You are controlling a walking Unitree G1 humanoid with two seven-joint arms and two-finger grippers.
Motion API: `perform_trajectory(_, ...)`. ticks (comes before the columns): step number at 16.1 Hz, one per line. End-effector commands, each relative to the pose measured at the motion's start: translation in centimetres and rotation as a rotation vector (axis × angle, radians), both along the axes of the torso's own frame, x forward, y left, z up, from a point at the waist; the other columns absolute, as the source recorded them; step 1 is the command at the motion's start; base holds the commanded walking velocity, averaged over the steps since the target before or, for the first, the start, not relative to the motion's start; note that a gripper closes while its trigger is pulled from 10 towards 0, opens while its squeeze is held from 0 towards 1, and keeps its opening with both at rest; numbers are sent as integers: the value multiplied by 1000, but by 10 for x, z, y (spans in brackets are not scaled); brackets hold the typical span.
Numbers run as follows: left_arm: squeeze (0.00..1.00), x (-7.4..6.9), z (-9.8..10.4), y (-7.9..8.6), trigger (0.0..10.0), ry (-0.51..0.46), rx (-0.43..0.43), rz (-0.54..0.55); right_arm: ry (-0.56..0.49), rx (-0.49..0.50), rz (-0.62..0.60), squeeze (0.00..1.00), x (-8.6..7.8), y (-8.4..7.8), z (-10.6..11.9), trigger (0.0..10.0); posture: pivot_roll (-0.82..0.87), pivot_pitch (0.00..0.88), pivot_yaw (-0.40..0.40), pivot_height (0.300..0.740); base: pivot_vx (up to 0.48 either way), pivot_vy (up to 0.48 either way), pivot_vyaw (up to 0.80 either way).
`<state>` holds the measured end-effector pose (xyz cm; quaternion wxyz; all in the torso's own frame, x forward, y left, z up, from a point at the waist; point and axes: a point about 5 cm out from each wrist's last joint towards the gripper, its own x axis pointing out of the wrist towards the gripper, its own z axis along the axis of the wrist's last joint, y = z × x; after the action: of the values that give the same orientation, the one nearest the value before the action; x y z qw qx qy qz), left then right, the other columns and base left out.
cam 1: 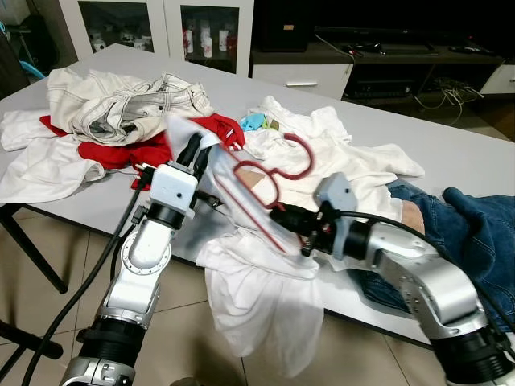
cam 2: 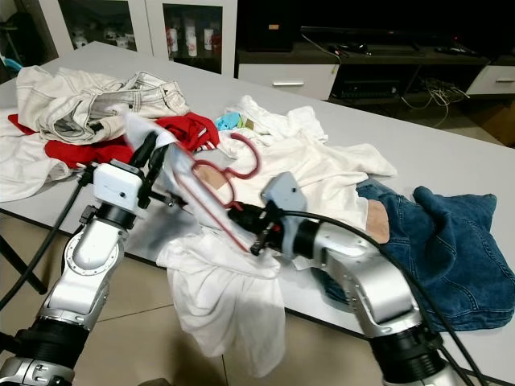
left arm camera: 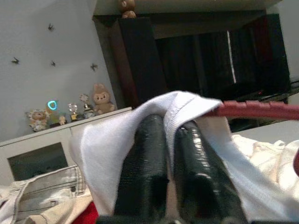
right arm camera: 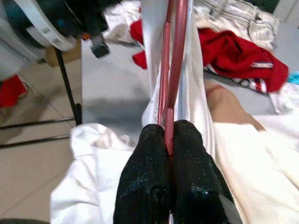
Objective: Hang hanger
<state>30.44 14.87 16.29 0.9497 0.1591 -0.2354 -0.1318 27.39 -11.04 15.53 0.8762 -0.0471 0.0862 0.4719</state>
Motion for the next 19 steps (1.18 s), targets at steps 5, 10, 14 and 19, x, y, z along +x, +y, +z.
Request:
perform_trajectory(5, 0, -2, 0, 2, 0, 12, -30, -6, 12, 0, -33, 0, -2, -10, 2, 0, 9, 0, -89, 740, 0, 0, 0)
perform_trajectory(10, 0, 0, -3, 10, 0, 54, -73, 15, 33, -66, -45, 0, -10, -25, -7, 0, 9, 0, -89, 740, 0, 0, 0)
perform_trajectory(14, 0, 2, 21, -4, 0, 39, -126, -112, 55, 32, -49, 0, -24, -19, -14, 0, -2, 0, -88, 740, 0, 0, 0)
perform_trajectory(19, 0, 10, 80, -21, 0, -56, -162, -288, 69, 274, -88, 0, -32, -6, -22, 0, 3, 0, -84, 740, 0, 0, 0)
